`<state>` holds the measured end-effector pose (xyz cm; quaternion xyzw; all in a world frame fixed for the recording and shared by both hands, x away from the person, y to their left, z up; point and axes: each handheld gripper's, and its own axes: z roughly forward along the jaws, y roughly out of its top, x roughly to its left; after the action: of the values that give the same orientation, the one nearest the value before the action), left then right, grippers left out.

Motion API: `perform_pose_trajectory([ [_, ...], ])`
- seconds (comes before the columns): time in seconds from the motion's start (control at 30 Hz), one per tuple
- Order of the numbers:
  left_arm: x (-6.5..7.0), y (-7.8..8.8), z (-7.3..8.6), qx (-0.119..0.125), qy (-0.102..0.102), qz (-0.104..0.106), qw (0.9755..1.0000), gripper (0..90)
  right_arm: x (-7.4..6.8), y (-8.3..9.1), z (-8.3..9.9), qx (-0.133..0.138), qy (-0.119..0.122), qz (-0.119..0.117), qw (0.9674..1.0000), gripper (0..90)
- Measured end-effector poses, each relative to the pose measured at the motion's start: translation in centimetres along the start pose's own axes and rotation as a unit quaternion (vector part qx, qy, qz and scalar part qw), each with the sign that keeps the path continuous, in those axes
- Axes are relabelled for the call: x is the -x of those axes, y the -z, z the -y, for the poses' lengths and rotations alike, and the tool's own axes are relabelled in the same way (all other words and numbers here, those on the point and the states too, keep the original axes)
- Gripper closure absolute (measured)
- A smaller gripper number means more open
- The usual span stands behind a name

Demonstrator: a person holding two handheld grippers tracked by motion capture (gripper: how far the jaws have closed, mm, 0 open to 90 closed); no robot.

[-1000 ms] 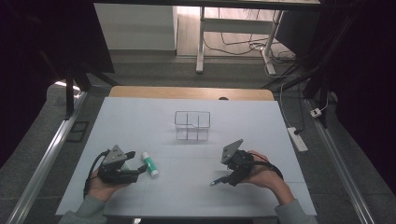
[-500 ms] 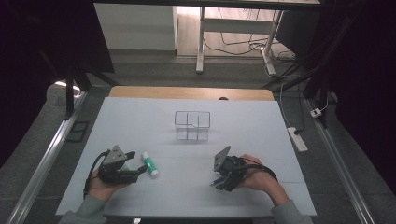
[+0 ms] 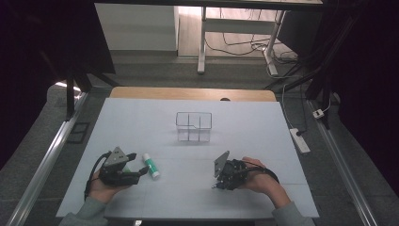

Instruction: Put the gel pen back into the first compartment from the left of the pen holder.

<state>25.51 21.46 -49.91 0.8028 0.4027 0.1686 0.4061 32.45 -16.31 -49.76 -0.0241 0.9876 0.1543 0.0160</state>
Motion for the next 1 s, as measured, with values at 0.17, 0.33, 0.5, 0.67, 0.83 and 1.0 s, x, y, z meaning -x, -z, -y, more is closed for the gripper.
perform_pose_trajectory([
  [0.17, 0.0, 0.0, 0.0, 0.001, 0.0, 0.0, 1.0, 27.9, -0.3, 0.0, 0.0, -0.001, 0.016, -0.005, 0.9999, 79.7],
  [0.33, 0.0, 0.1, 0.0, 0.001, -0.001, -0.001, 1.0, 27.9, -0.5, 0.1, -0.1, -0.002, 0.021, -0.002, 0.9998, 80.2],
  [0.5, 0.0, 0.0, 0.0, 0.001, 0.0, -0.001, 1.0, 27.9, -0.3, 0.5, 0.1, -0.001, 0.009, 0.016, 0.9998, 80.3],
  [0.67, 0.0, 0.1, 0.0, 0.001, 0.0, -0.001, 1.0, 27.9, 0.0, 1.5, 0.4, 0.033, -0.006, 0.032, 0.9989, 80.3],
  [0.83, -0.1, 0.1, 0.0, 0.002, 0.0, -0.002, 1.0, 27.9, 0.4, 2.6, 0.6, 0.072, -0.02, 0.053, 0.9958, 80.2],
  [1.0, -0.1, 0.0, 0.0, 0.001, 0.0, -0.002, 1.0, 27.9, 0.5, 3.7, 0.9, 0.097, -0.031, 0.064, 0.9927, 80.2],
])
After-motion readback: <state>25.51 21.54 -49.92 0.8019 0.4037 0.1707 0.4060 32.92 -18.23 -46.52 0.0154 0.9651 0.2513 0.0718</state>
